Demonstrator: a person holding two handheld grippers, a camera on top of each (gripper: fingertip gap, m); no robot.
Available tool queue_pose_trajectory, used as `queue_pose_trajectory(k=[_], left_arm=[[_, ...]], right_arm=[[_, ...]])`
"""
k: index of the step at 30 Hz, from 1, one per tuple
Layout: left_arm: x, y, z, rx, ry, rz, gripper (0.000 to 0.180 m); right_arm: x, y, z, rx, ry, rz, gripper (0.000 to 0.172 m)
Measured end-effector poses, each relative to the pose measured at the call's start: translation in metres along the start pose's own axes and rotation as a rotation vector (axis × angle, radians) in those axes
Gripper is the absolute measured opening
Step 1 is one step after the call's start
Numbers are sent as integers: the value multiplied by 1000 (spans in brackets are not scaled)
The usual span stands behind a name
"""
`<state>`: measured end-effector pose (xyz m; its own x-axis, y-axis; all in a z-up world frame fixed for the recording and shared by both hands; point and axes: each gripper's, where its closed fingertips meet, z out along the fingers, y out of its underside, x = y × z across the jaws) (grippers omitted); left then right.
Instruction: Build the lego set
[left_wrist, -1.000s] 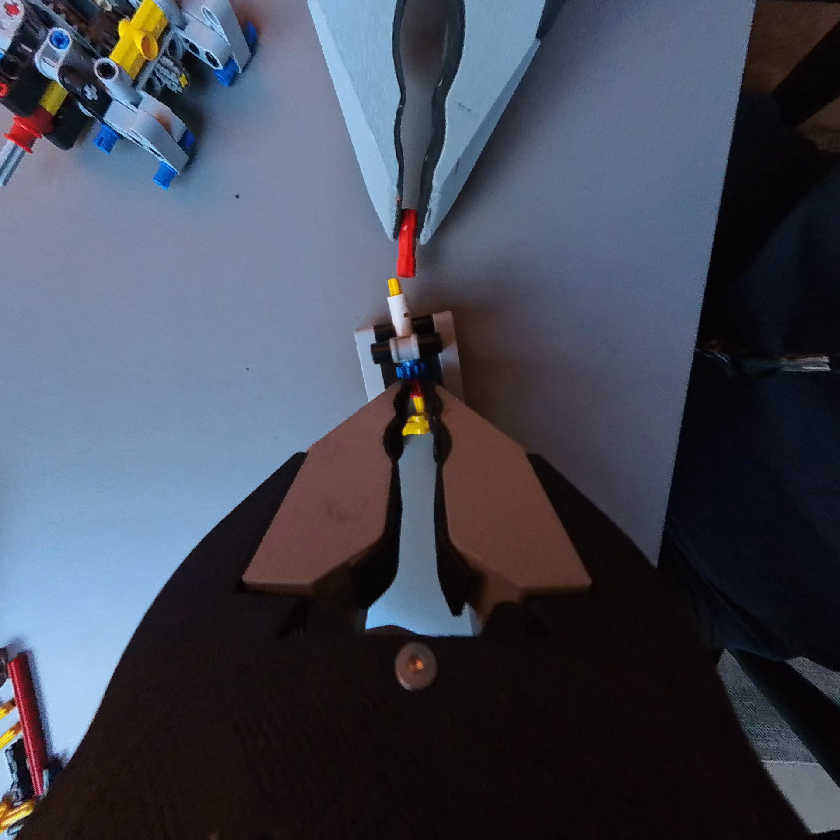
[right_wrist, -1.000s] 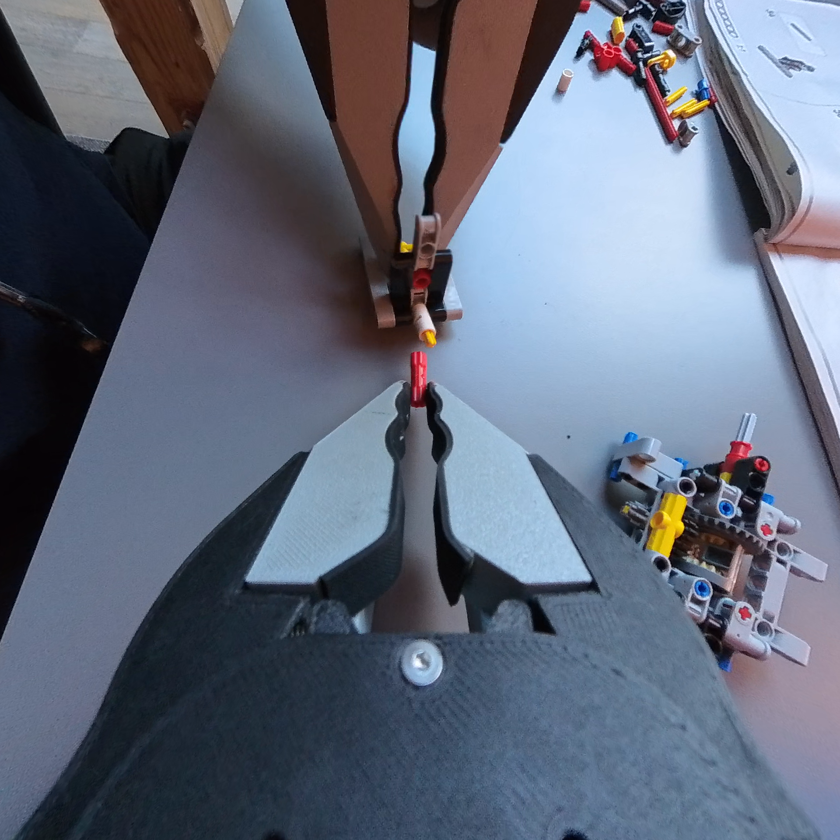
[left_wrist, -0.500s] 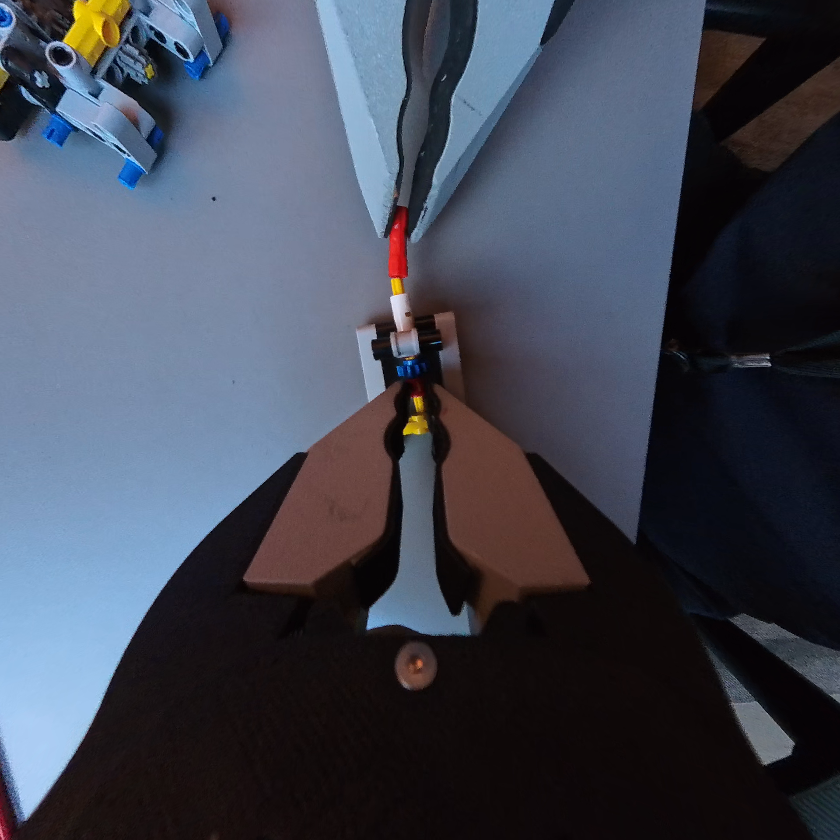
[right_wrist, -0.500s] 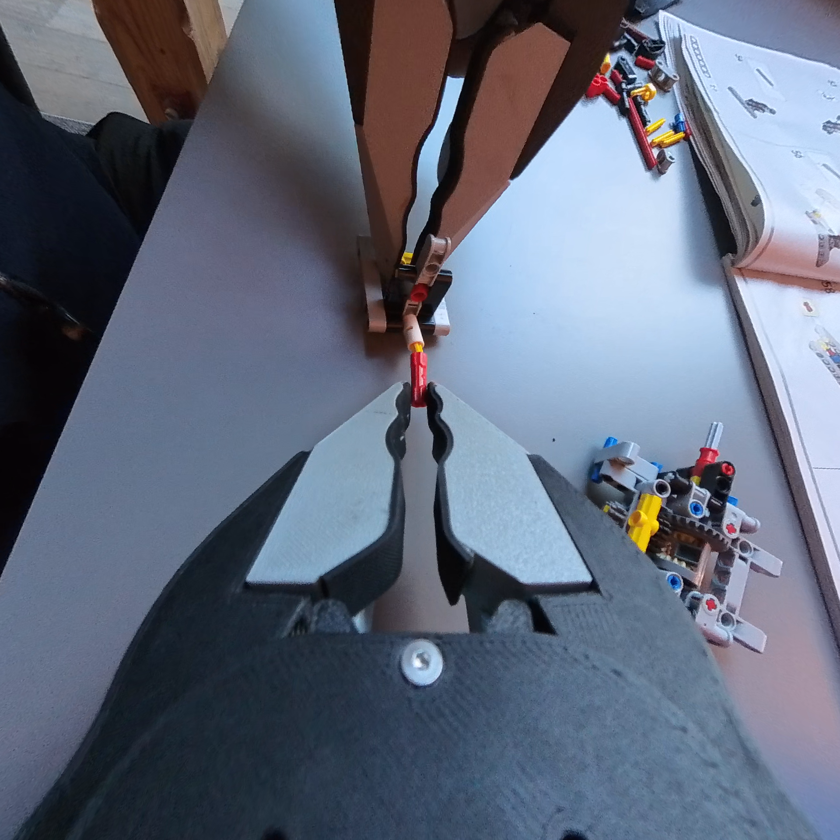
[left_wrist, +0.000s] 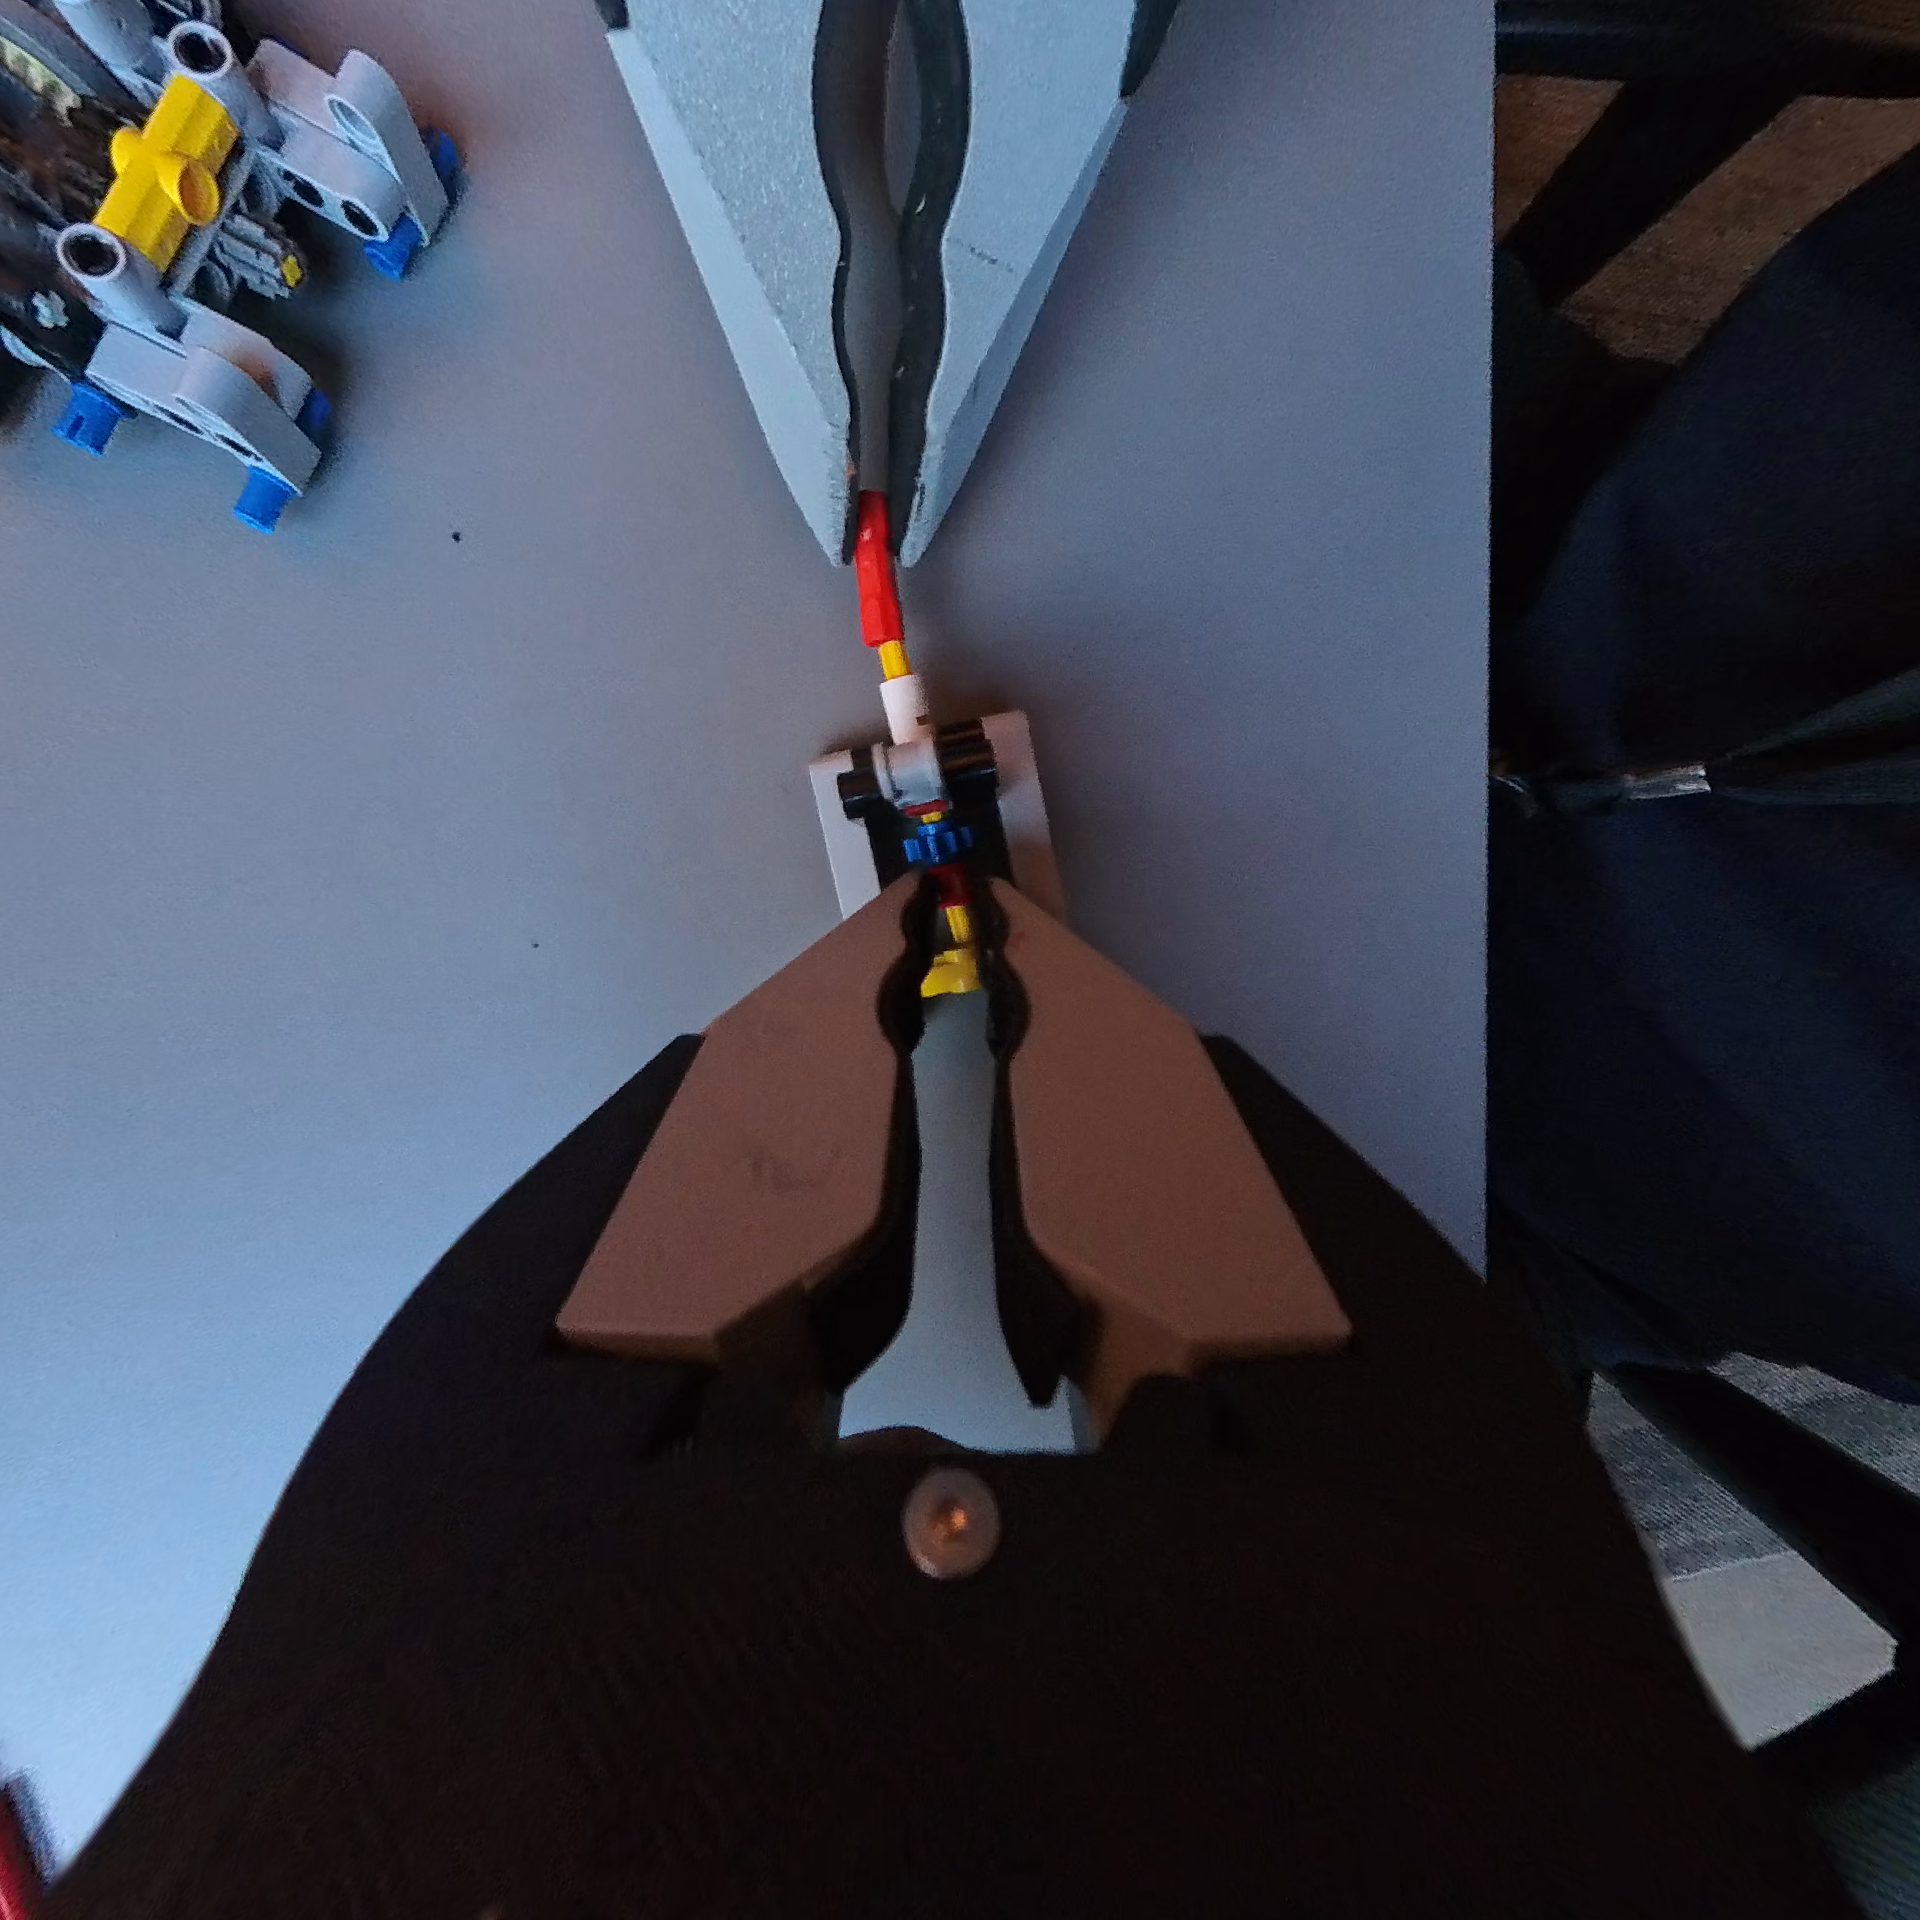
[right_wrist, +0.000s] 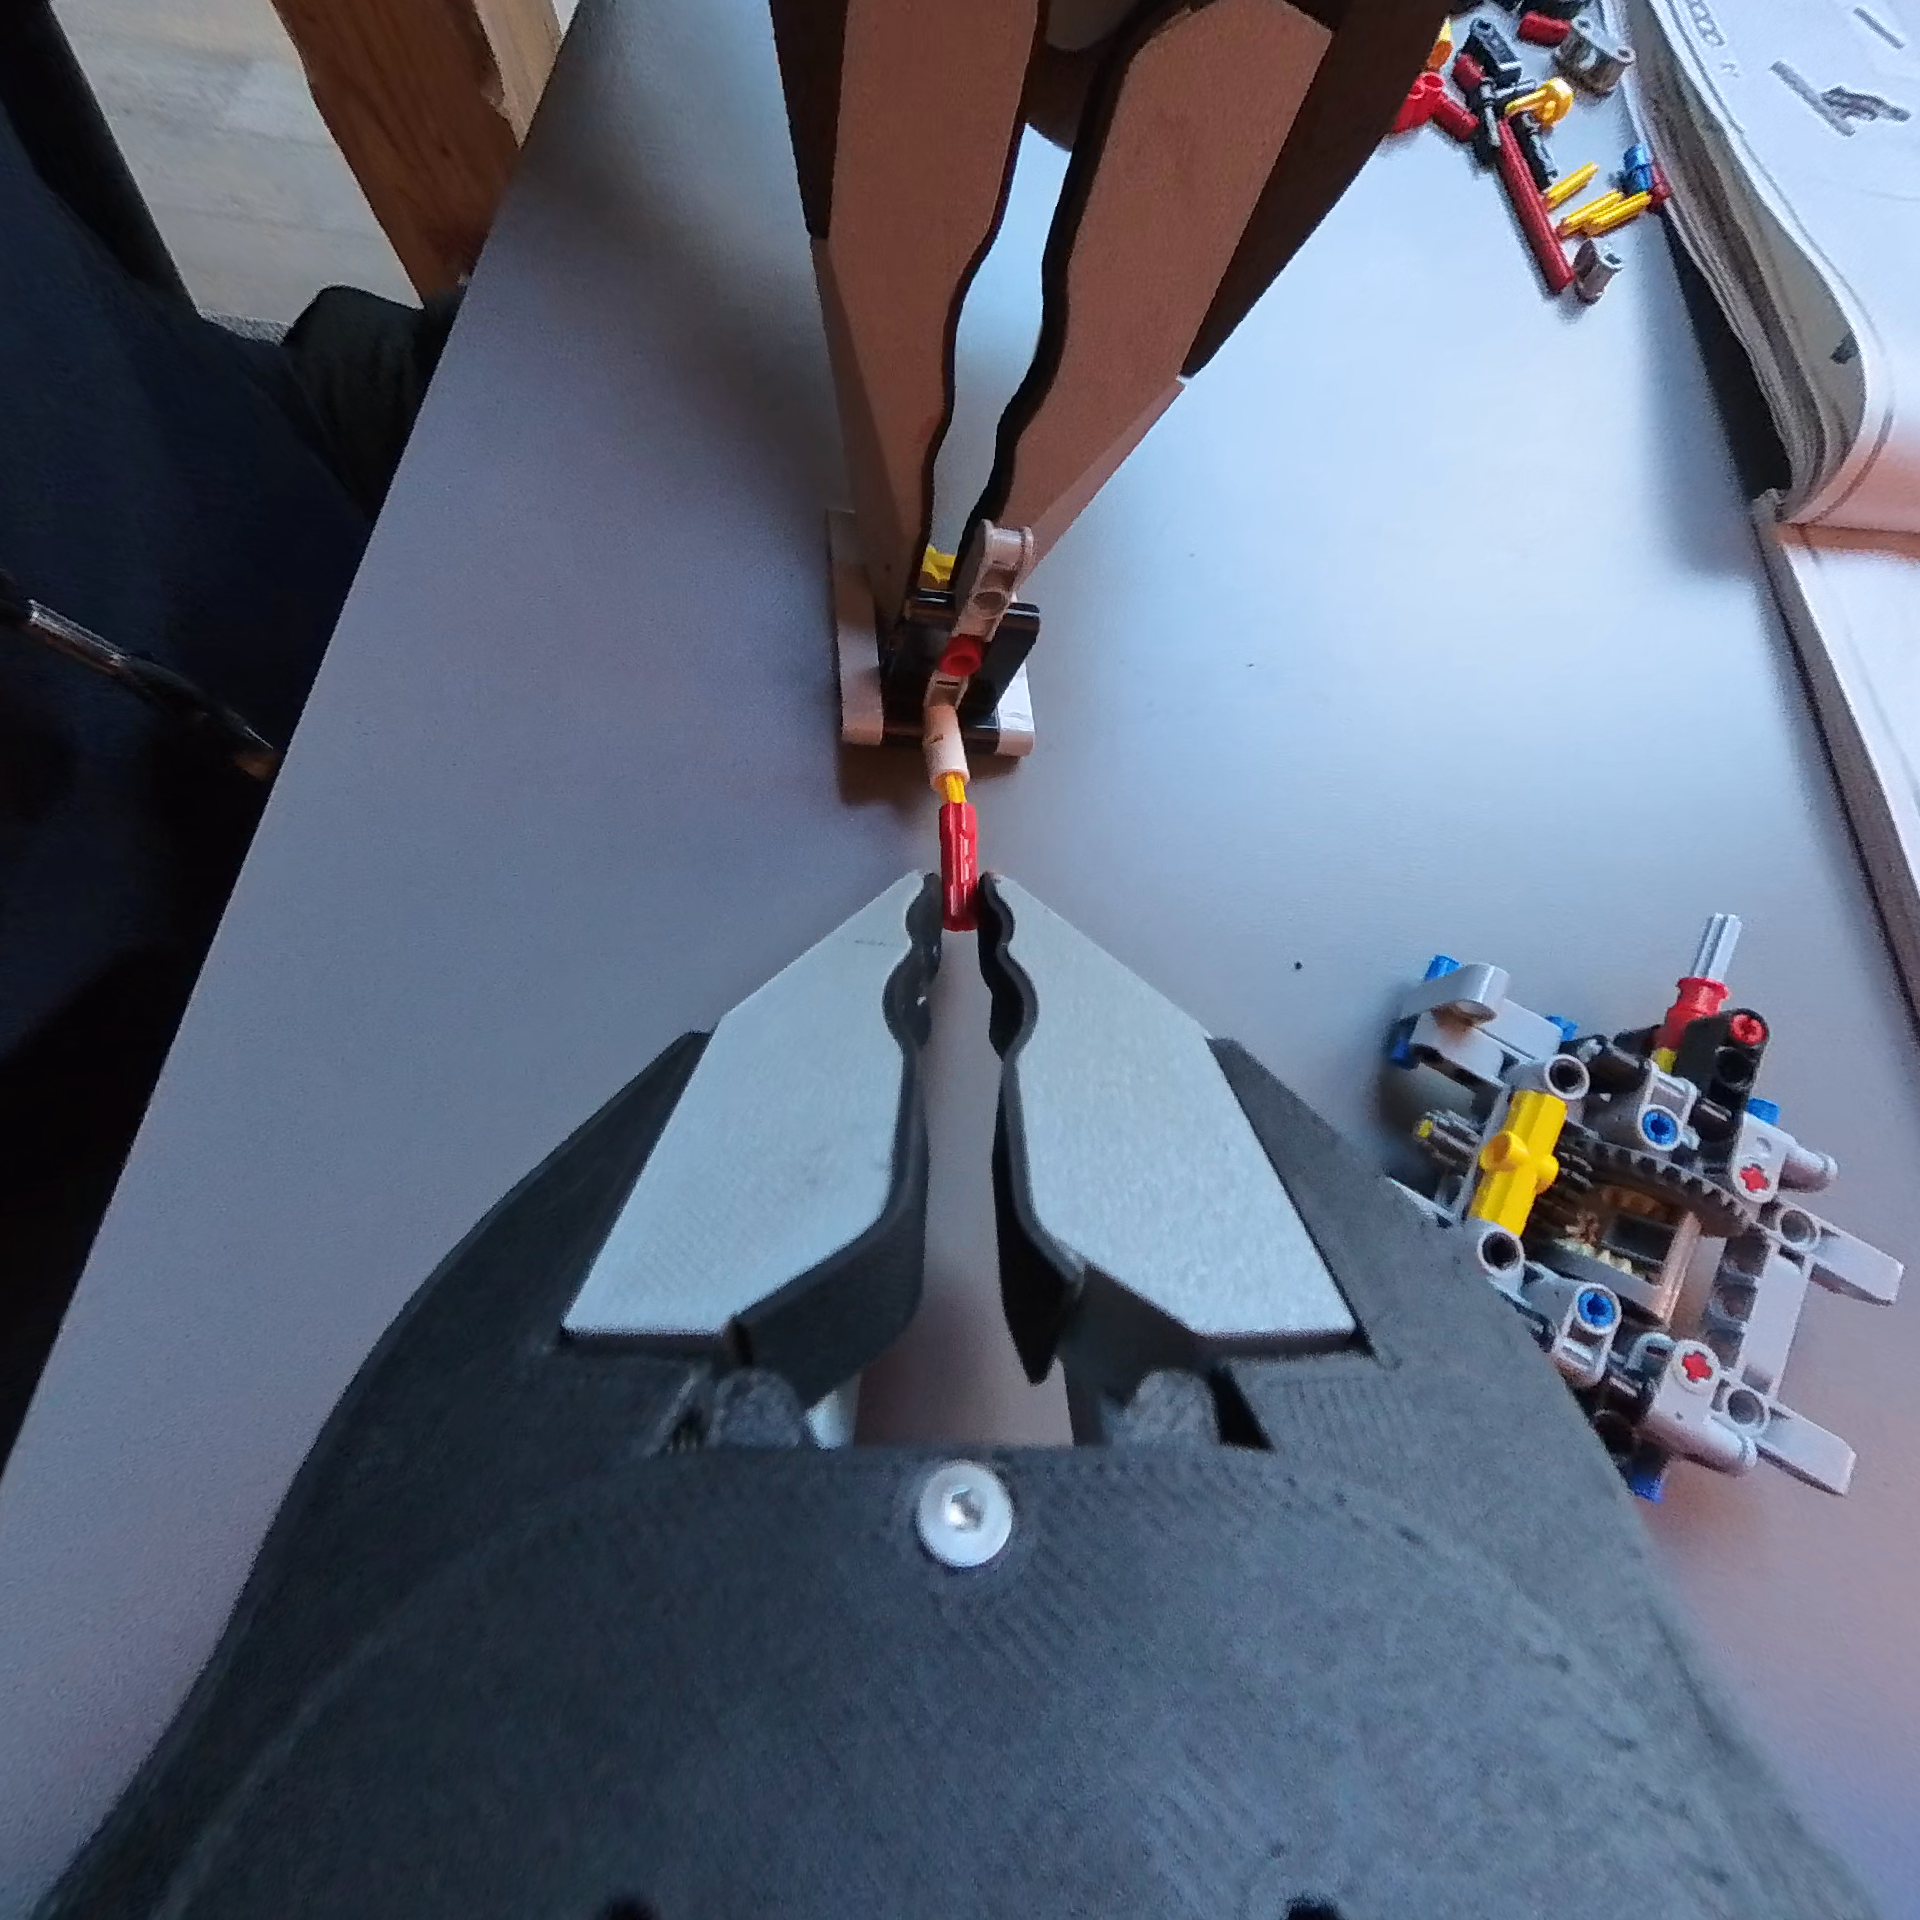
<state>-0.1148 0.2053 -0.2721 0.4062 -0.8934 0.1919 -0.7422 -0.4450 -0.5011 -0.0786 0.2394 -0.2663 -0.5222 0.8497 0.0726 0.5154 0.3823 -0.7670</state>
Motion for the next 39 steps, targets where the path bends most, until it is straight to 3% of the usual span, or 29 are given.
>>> queue_pose_trajectory(k=[7,39], left_arm=[[2,-3,2,16,27,16,4],[2,-3,2,62,63,-20,3]], right_arm=[[3,3,-3,-2,42,-68,3],[-5,2,-3,4,-21,-34,3]])
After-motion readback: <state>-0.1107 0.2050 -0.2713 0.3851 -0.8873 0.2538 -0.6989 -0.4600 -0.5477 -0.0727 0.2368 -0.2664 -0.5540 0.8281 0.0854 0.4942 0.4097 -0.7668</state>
